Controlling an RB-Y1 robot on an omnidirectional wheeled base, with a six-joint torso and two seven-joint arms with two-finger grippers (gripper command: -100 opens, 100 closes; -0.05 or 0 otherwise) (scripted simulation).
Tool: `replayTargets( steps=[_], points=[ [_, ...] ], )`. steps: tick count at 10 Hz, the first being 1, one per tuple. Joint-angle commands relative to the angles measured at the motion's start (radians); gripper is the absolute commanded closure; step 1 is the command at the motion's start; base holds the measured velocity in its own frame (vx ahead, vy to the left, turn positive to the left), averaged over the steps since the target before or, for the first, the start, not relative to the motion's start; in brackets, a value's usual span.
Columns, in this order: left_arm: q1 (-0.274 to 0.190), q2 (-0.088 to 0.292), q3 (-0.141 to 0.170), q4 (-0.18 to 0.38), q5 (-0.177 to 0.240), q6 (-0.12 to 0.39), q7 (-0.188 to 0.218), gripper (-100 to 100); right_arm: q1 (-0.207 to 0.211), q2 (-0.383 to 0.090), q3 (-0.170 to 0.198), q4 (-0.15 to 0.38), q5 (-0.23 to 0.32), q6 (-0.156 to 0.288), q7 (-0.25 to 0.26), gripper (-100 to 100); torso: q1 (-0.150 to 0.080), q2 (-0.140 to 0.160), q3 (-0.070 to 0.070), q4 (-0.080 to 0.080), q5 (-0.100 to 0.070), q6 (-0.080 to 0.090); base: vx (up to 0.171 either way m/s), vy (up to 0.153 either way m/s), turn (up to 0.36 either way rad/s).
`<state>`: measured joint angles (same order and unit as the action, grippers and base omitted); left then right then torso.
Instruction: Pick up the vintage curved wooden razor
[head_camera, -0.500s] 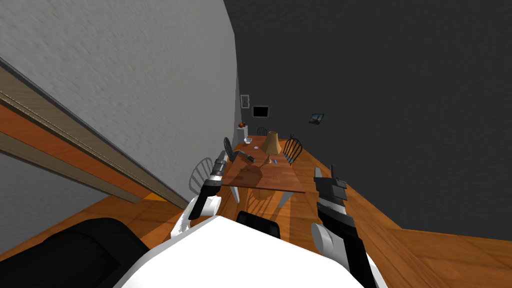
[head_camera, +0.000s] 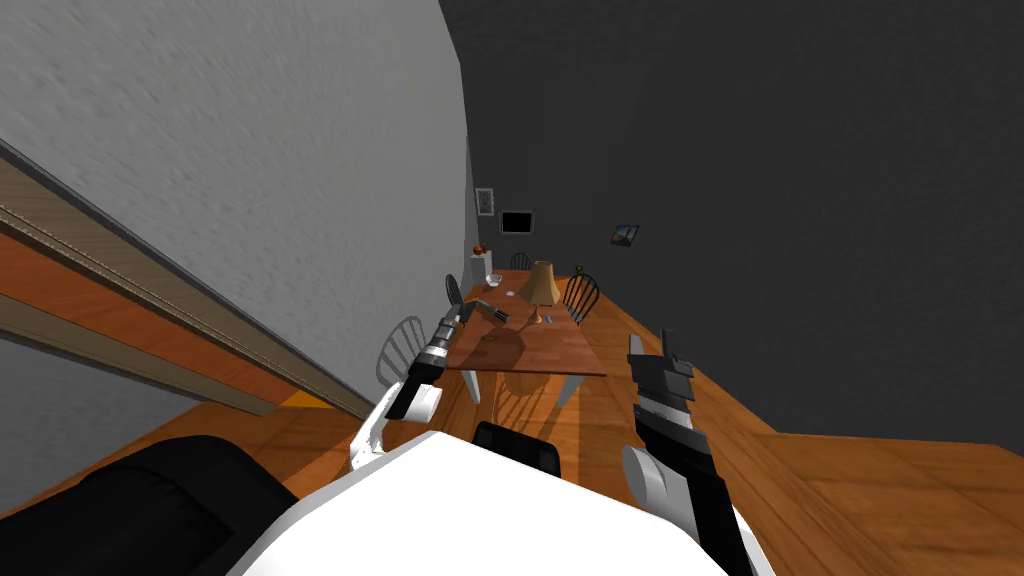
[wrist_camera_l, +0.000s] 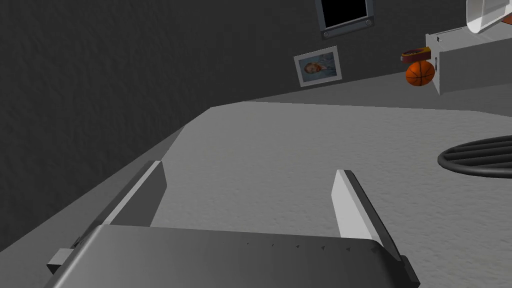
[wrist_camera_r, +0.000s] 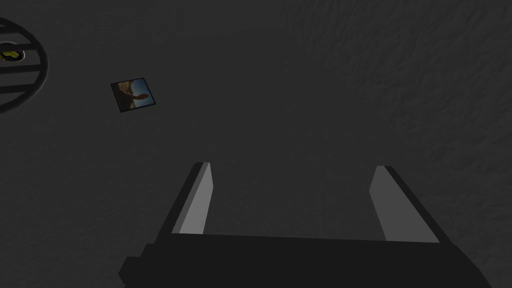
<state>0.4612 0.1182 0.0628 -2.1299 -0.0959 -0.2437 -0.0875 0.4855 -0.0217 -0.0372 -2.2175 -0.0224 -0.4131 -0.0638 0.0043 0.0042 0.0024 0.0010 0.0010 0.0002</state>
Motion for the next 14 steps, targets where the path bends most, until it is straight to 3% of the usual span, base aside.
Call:
replayTargets(
  steps=[1,6,11,14],
  points=[
    [-0.010,0.022,0.015,0.017,0.008,0.029,0.012,-100,0.000,0.000,0.000,0.000,0.000,0.000,0.000,0,0.000,0.000,0.000,0.000,0.000,0.000,-0.046,0.039,-0.034],
    [-0.103,0.091,0.047,0.143,0.020,0.189,0.038,-100,0.000,0.000,0.000,0.000,0.000,0.000,0.000,0,-0.001,-0.001,-0.001,0.000,0.000,0.000,-0.060,0.041,-0.090],
    [-0.159,0.121,0.066,0.225,0.029,0.306,0.058,-100,0.000,0.000,0.000,0.000,0.000,0.000,0.000,0,-0.001,-0.002,-0.001,0.000,0.000,0.000,-0.048,0.037,-0.078],
    [-0.219,0.149,0.086,0.309,0.040,0.395,0.083,-100,0.000,0.000,0.000,0.000,0.000,0.000,0.000,0,-0.002,-0.002,-0.001,0.000,0.000,0.000,-0.044,0.033,-0.102]
  ],
)
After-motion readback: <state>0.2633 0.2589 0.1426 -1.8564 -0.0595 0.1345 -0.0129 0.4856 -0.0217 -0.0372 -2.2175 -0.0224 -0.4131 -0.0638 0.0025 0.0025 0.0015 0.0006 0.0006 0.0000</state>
